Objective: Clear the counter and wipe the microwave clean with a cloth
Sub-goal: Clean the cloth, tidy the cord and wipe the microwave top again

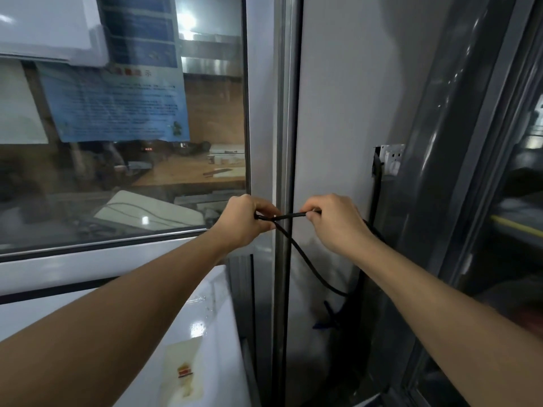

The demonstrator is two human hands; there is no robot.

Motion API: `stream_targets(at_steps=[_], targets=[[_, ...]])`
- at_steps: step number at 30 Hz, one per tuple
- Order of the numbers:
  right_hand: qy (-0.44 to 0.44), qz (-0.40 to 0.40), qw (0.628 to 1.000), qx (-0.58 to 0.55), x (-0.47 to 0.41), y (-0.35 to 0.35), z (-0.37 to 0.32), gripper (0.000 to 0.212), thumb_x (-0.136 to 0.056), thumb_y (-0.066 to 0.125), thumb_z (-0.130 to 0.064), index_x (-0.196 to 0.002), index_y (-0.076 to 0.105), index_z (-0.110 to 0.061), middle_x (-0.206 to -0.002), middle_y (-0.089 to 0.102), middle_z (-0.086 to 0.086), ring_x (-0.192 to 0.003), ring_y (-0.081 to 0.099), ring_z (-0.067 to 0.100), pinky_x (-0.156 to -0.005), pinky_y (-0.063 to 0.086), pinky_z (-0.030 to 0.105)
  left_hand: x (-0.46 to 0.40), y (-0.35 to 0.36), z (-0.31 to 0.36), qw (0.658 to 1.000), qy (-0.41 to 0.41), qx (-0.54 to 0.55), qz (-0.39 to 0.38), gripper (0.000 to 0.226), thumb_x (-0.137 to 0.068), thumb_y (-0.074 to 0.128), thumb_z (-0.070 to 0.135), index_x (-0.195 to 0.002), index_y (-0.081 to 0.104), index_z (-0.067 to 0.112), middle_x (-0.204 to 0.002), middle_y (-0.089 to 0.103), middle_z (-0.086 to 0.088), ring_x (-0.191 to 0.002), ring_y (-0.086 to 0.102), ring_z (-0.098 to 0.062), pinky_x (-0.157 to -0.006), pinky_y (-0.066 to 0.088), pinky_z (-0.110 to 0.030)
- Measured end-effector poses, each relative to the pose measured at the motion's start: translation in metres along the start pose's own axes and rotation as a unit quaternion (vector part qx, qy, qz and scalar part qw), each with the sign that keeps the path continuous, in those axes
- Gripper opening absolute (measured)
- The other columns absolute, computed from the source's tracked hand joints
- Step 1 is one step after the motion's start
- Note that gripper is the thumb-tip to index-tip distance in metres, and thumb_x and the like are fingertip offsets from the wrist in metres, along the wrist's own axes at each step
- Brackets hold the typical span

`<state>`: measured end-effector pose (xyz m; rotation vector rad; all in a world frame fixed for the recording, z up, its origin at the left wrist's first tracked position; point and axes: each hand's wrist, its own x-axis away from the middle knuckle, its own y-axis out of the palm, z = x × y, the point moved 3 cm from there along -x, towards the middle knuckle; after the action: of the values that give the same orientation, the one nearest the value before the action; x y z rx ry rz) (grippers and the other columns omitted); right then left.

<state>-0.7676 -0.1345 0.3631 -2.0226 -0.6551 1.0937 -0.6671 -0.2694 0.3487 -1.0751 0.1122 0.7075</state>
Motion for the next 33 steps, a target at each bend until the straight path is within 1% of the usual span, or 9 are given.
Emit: stream_targets(at_steps=[5, 11, 13, 16, 19, 21, 24, 29, 33], targets=[[0.021, 0.002, 0.997, -0.08, 0.008, 0.01, 0.018, 0.019, -0.096, 0.05, -0.015, -0.1, 0.068, -0.019, -0.092, 0.063, -0.002, -0.083, 0.058, 0.015, -0.074, 0.048, 0.031, 0.003, 0.009, -0.028, 0.999, -0.035, -0.033, -0.018, 0.031, -0.082, 0.069, 0.014, -0.113, 0.067, 0.015, -0.112, 0.067, 0.0, -0.094, 0.058, -0.007, -0.084, 0.04, -0.016], [0.029, 0.008, 0.995, -0.099, 0.012, 0.025, 0.04, 0.018, -0.095, 0.05, -0.014, -0.097, 0.068, -0.017, -0.087, 0.062, -0.002, -0.082, 0.057, 0.017, -0.07, 0.046, 0.03, 0.0, 0.023, -0.045, 0.998, -0.049, -0.037, -0.026, 0.023, -0.084, 0.067, 0.015, -0.106, 0.069, 0.017, -0.101, 0.067, 0.002, -0.09, 0.059, -0.007, -0.08, 0.04, -0.017], [0.037, -0.001, 0.997, -0.063, 0.012, 0.03, 0.045, 0.019, -0.094, 0.05, -0.012, -0.102, 0.067, -0.015, -0.096, 0.063, 0.004, -0.092, 0.058, 0.022, -0.081, 0.047, 0.035, 0.0, 0.025, -0.047, 0.998, -0.048, -0.038, -0.025, 0.021, -0.084, 0.067, 0.015, -0.105, 0.07, 0.016, -0.1, 0.067, 0.002, -0.086, 0.057, -0.006, -0.078, 0.04, -0.017], [0.006, 0.013, 0.998, 0.068, 0.011, 0.038, 0.039, 0.031, -0.089, 0.052, -0.007, -0.119, 0.059, -0.011, -0.115, 0.056, 0.012, -0.108, 0.05, 0.03, -0.097, 0.037, 0.039, -0.002, 0.028, -0.048, 0.997, -0.041, -0.059, -0.034, 0.021, -0.084, 0.068, 0.016, -0.105, 0.07, 0.016, -0.098, 0.068, 0.001, -0.082, 0.056, -0.005, -0.075, 0.039, -0.015], [-0.052, 0.045, 0.991, 0.112, 0.009, 0.053, 0.015, 0.044, -0.08, 0.063, -0.011, -0.123, 0.051, -0.013, -0.116, 0.052, 0.008, -0.11, 0.045, 0.027, -0.101, 0.028, 0.037, -0.003, 0.03, -0.047, 0.995, -0.044, -0.076, -0.039, 0.021, -0.083, 0.068, 0.016, -0.105, 0.071, 0.017, -0.098, 0.069, 0.001, -0.082, 0.057, -0.007, -0.075, 0.04, -0.016], [-0.043, 0.01, 0.991, 0.129, 0.006, 0.071, 0.004, 0.043, -0.081, 0.066, -0.021, -0.121, 0.051, -0.016, -0.113, 0.055, 0.004, -0.111, 0.048, 0.025, -0.106, 0.023, 0.041, -0.004, 0.032, -0.046, 0.995, -0.045, -0.081, -0.036, 0.022, -0.084, 0.068, 0.017, -0.105, 0.07, 0.016, -0.099, 0.068, 0.002, -0.082, 0.056, -0.006, -0.076, 0.04, -0.015], [0.002, -0.029, 0.993, 0.115, 0.004, 0.099, 0.004, 0.041, -0.08, 0.07, -0.036, -0.112, 0.054, -0.016, -0.103, 0.061, 0.003, -0.104, 0.054, 0.024, -0.104, 0.023, 0.041, -0.004, 0.032, -0.046, 0.995, -0.045, -0.086, -0.036, 0.023, -0.084, 0.068, 0.017, -0.107, 0.07, 0.015, -0.099, 0.068, 0.001, -0.081, 0.056, -0.005, -0.075, 0.04, -0.014], [0.016, 0.016, 1.0, 0.011, 0.004, 0.129, 0.019, 0.038, -0.077, 0.071, -0.043, -0.102, 0.056, -0.017, -0.098, 0.064, 0.002, -0.093, 0.058, 0.022, -0.089, 0.036, 0.036, -0.003, 0.03, -0.05, 0.994, -0.03, -0.098, -0.042, 0.02, -0.084, 0.068, 0.017, -0.104, 0.071, 0.015, -0.098, 0.068, 0.002, -0.083, 0.058, -0.005, -0.069, 0.039, -0.01], [0.002, 0.037, 0.999, 0.019, 0.005, 0.144, 0.026, 0.041, -0.081, 0.064, -0.05, -0.105, 0.056, -0.018, -0.096, 0.064, 0.001, -0.09, 0.059, 0.022, -0.08, 0.038, 0.034, -0.001, 0.034, -0.052, 0.993, -0.023, -0.107, -0.043, 0.018, -0.084, 0.067, 0.018, -0.102, 0.071, 0.017, -0.095, 0.067, 0.003, -0.081, 0.058, -0.005, -0.069, 0.039, -0.01]])
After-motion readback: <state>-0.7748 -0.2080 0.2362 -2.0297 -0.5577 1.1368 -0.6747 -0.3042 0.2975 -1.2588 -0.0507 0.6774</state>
